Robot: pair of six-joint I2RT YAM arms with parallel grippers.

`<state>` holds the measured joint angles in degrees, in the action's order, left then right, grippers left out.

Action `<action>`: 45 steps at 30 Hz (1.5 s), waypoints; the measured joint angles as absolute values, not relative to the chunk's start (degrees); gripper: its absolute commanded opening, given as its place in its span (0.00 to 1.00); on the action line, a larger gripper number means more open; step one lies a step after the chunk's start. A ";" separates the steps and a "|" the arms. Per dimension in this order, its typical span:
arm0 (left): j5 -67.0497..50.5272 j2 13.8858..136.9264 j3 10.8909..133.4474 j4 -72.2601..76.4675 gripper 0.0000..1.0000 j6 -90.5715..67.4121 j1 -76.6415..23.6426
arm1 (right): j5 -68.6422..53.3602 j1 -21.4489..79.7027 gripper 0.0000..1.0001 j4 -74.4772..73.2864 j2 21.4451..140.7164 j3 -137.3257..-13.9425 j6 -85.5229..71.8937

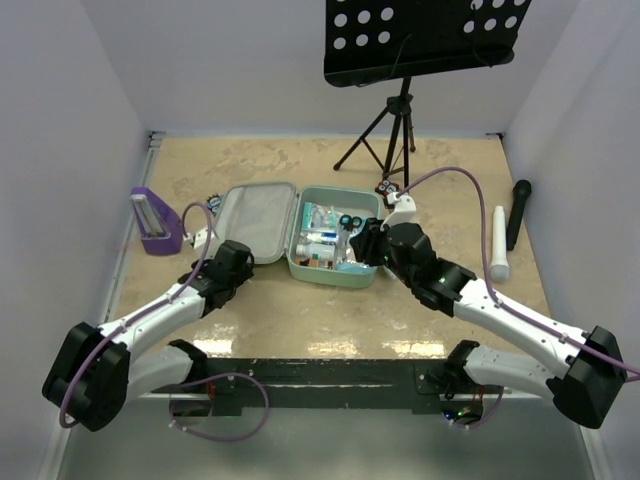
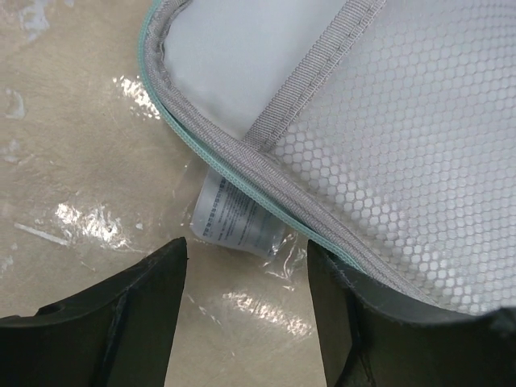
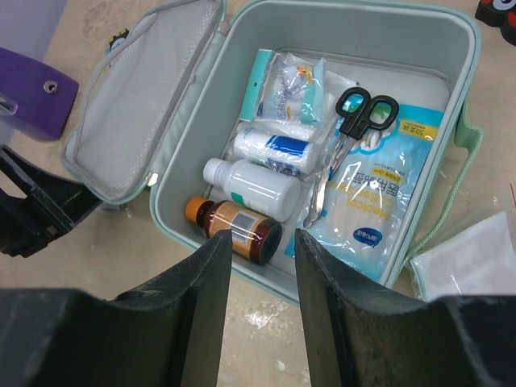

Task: Organize the medicine kit
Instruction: Pick up the medical item at the center of the board.

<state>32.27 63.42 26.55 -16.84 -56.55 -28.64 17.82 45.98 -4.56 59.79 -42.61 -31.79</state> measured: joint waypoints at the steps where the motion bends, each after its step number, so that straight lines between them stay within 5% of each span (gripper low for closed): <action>1: 32.64 63.22 26.79 -16.88 0.66 -56.58 -28.64 | 17.82 45.98 0.42 -4.56 59.79 -42.61 -31.79; 24: 35.31 72.53 26.70 -10.31 0.54 -56.45 -28.64 | 16.95 45.98 0.41 -3.79 57.93 -40.77 -31.16; 39: 33.93 74.41 30.98 -11.44 0.03 -54.43 -28.64 | 17.04 45.98 0.42 -4.82 56.90 -40.80 -29.98; 45: 31.48 64.38 27.20 -15.20 0.00 -54.50 -28.64 | 17.06 45.98 0.41 -4.82 55.86 -40.82 -29.95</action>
<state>31.48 64.38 27.20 -15.20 -54.50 -28.64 17.06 45.98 -4.82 55.86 -40.82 -29.95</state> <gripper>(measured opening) 0.018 0.415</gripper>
